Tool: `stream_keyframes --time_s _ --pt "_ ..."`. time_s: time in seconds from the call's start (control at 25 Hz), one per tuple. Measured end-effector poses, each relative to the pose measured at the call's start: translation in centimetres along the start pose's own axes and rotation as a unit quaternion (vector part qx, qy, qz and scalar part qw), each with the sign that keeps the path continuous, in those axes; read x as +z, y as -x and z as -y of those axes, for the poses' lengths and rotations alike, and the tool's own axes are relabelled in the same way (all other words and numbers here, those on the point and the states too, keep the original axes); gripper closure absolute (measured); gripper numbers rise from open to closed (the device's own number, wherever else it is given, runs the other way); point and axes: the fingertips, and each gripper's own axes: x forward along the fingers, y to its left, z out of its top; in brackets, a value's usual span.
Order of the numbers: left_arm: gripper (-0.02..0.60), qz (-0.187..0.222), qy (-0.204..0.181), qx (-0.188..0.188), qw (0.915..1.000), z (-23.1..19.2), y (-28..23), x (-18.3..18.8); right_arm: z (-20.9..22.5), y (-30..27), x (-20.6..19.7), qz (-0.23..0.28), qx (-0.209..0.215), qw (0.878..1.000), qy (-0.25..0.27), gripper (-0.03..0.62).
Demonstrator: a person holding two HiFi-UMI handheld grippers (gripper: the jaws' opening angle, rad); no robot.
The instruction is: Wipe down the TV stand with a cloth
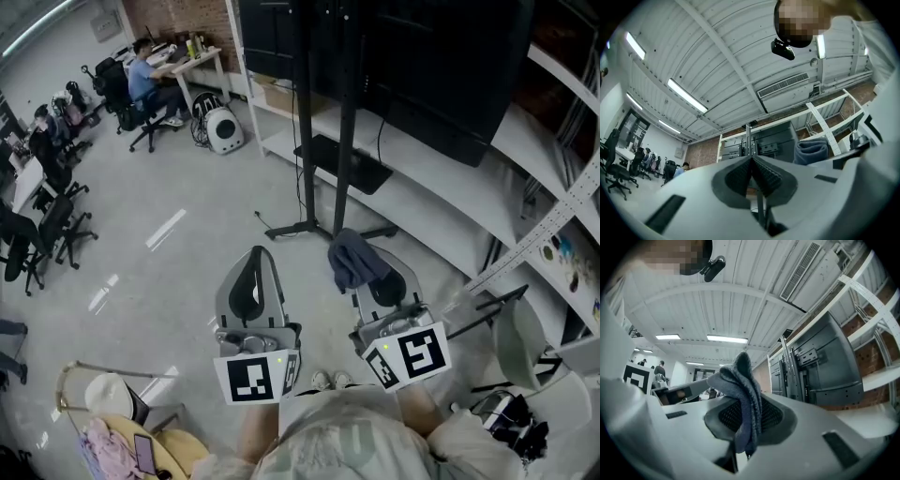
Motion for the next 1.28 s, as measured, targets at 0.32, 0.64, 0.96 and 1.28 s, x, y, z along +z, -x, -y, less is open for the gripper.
stream_keyframes --time_s 0.32,0.64,0.96,1.28 --pt "0.566 -0.004 0.008 0.005 0.9999 -3.8 -0.3 -1.1 -1.0 -1.6 -0.3 0.004 -0.016 1.0 0.004 0.536" --pt "0.566 -0.017 0.01 0.01 0.9997 -5.8 -2.7 -3.7 1.6 -4.0 -1.5 0.0 -0.035 0.999 0.013 0.536" --pt "0.566 -0.018 -0.004 -0.007 0.9998 -5.8 -8.8 -8.1 6.4 -10.1 -3.2 0.03 -0.038 0.999 0.022 0.535" --pt "0.566 0.0 -0.017 -0.023 0.9996 -7.0 -20.9 -10.8 12.4 -21.5 -3.7 0.05 -0.027 0.998 0.031 0.536"
